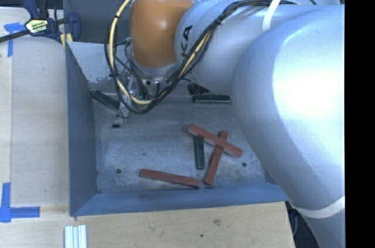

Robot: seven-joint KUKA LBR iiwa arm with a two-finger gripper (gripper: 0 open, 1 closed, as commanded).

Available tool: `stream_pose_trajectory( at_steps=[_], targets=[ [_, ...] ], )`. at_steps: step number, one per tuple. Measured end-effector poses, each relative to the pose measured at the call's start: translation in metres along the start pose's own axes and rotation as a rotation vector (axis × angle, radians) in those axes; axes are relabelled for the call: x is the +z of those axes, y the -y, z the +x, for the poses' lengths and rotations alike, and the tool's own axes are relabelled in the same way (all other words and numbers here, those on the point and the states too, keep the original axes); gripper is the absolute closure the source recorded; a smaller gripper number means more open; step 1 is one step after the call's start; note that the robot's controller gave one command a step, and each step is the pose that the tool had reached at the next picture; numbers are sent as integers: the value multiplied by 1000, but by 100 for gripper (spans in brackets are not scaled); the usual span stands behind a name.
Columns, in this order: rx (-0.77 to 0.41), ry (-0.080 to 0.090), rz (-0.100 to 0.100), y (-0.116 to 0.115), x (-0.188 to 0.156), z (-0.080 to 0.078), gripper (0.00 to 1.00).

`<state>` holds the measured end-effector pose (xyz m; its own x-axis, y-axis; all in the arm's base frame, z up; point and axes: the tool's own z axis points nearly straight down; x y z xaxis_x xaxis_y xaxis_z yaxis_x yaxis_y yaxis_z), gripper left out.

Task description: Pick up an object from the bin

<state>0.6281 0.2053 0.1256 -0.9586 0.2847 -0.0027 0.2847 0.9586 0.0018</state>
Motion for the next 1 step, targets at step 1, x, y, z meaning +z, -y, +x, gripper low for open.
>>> stream_pose_trajectory(
  at_steps=[1],
  targets=[
    [-57, -4, 3, -15, 58, 9, 0]
  ],
)
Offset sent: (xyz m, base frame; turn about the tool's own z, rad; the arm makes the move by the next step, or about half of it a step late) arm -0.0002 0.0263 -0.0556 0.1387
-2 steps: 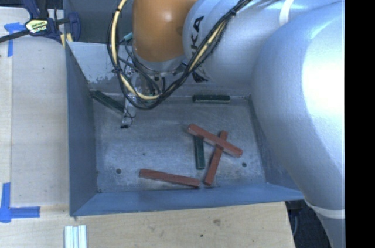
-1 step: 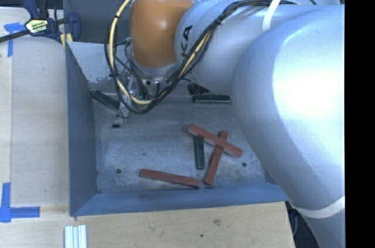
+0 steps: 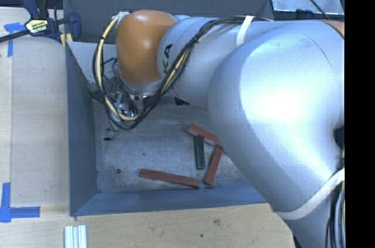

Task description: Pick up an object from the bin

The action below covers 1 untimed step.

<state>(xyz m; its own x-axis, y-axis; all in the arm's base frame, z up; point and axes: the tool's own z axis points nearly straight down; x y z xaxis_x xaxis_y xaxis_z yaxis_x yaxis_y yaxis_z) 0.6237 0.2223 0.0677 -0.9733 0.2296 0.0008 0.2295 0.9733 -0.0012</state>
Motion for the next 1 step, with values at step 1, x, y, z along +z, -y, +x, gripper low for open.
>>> stream_pose_trajectory(
  at_steps=[1],
  targets=[
    [195, 5, -4, -10, -3, -3, 100]
  ],
)
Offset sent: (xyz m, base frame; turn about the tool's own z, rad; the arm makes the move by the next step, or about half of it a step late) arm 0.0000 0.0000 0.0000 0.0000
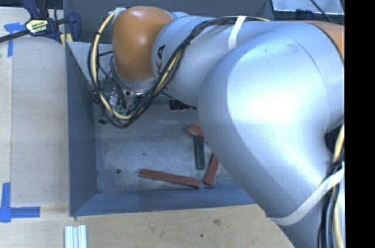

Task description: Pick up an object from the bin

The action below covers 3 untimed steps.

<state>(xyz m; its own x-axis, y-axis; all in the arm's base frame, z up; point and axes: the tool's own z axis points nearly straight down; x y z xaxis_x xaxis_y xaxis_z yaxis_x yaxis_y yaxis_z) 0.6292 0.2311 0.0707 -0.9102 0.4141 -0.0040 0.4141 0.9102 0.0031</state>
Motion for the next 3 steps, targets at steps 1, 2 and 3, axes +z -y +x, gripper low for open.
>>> stream_pose_trajectory(
  at_steps=[1, 2, 3],
  targets=[
    [0, 0, 0, 0, 0, 0, 100],
    [0, 1, -1, -1, -14, -1, 100],
    [0, 2, -3, 0, -22, -2, 100]
  ],
)
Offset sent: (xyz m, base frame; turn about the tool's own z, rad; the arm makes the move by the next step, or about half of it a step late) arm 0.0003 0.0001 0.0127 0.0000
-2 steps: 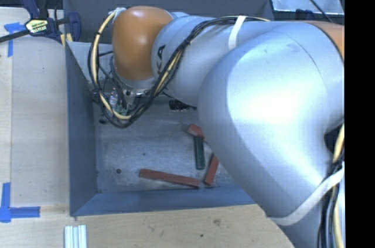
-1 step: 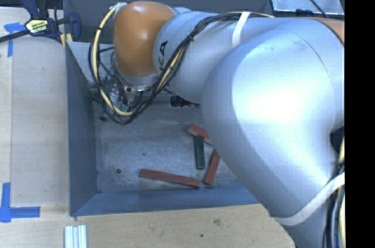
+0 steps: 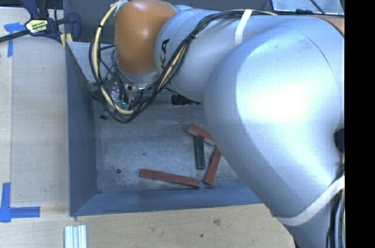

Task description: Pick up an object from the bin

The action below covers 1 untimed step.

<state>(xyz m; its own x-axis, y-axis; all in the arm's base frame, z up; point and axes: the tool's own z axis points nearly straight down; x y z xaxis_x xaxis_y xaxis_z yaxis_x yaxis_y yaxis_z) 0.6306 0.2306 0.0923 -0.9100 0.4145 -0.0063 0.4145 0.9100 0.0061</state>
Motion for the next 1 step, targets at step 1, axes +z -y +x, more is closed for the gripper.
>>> stream_pose_trajectory(
  at_steps=[1],
  targets=[
    [0, -1, 1, -1, -57, -3, 100]
  ],
)
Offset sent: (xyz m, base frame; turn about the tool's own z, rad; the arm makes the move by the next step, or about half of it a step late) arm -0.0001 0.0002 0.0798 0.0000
